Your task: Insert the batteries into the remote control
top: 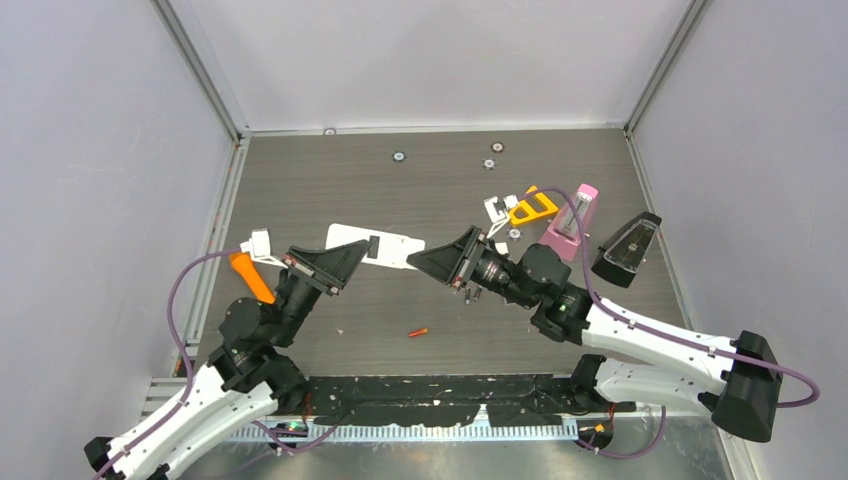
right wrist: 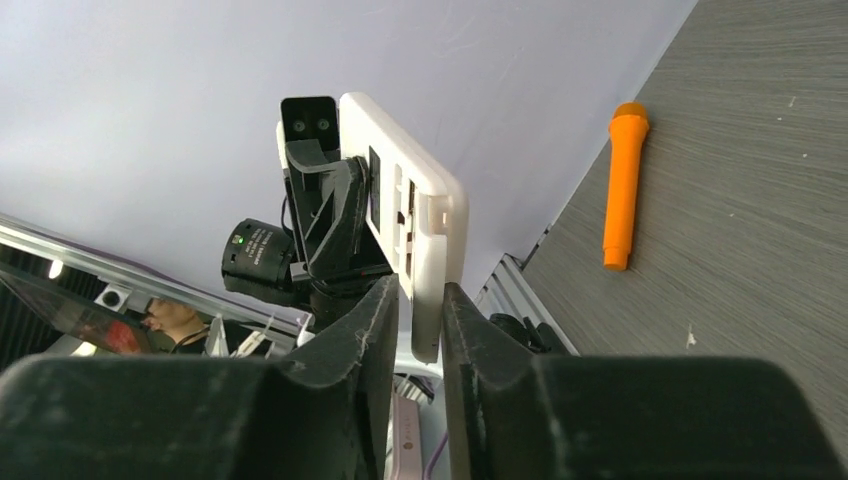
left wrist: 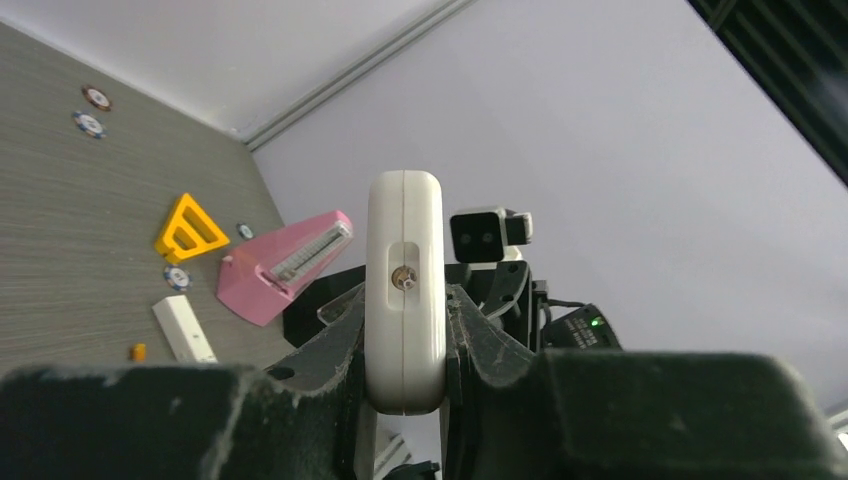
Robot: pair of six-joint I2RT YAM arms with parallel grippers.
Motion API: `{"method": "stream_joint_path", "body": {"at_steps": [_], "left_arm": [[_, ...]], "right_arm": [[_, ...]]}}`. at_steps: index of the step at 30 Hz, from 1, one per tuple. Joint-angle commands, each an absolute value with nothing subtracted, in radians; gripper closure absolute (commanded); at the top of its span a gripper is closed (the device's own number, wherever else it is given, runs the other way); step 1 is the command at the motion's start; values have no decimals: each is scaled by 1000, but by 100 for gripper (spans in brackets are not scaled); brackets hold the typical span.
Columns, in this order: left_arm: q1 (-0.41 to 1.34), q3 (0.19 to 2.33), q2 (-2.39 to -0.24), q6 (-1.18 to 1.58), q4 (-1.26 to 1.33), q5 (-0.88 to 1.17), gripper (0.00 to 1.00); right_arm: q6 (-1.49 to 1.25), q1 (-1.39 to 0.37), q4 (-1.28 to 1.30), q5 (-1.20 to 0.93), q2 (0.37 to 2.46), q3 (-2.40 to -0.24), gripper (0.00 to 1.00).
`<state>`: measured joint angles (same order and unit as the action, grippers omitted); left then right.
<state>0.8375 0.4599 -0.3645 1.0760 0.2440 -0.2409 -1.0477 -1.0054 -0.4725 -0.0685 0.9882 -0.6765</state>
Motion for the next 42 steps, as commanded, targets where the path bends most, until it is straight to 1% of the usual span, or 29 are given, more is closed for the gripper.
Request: {"method": "stream_joint_path", "body": {"at_steps": [1, 2, 6, 8, 12, 15, 17, 19, 23, 25, 29, 32, 35, 38, 42], "left_arm": [[836, 500, -369, 962, 238, -253, 100], [836, 499, -375, 929, 249, -239, 100], [836, 496, -402, 831, 250, -212, 100], [836, 498, -411, 776, 232, -213, 100], [836, 511, -409, 676, 140, -272, 100], [836, 509, -391, 619, 69, -332, 100], [836, 509, -372, 596, 22, -373, 100], [836, 507, -349, 580, -27, -411, 100], [836, 506, -307, 573, -84, -450, 100], [836, 505, -296, 572, -95, -449, 100], [837, 512, -281, 576, -117, -435, 100], [836, 510, -271, 581, -128, -427, 100], [836, 509, -262, 582, -136, -417, 100], [836, 508, -260, 588, -134, -403, 100], [836, 503, -265, 600, -123, -390, 100]], "right_arm": [[-1026, -999, -415, -46, 992, -745, 76], [-1019, -999, -370, -45, 994, -767, 81], [-1018, -999, -328, -56, 1004, -794, 92], [-1012, -999, -318, -57, 1006, -799, 94], [-992, -998, -319, -59, 1000, -804, 95], [-955, -997, -266, -16, 1000, -820, 95], [-942, -997, -172, 69, 1006, -842, 95], [-936, -989, -12, 136, 1031, -868, 95], [-919, -953, 116, 157, 1159, -903, 95], [-899, -951, 164, 163, 1288, -940, 95], [-881, -951, 259, 193, 1479, -1021, 95], [-873, -951, 267, 190, 1573, -1047, 95], [-866, -951, 203, 154, 1639, -1047, 95], [-871, -947, 33, 58, 1655, -987, 95], [-895, -929, -97, -57, 1715, -969, 95]]}}
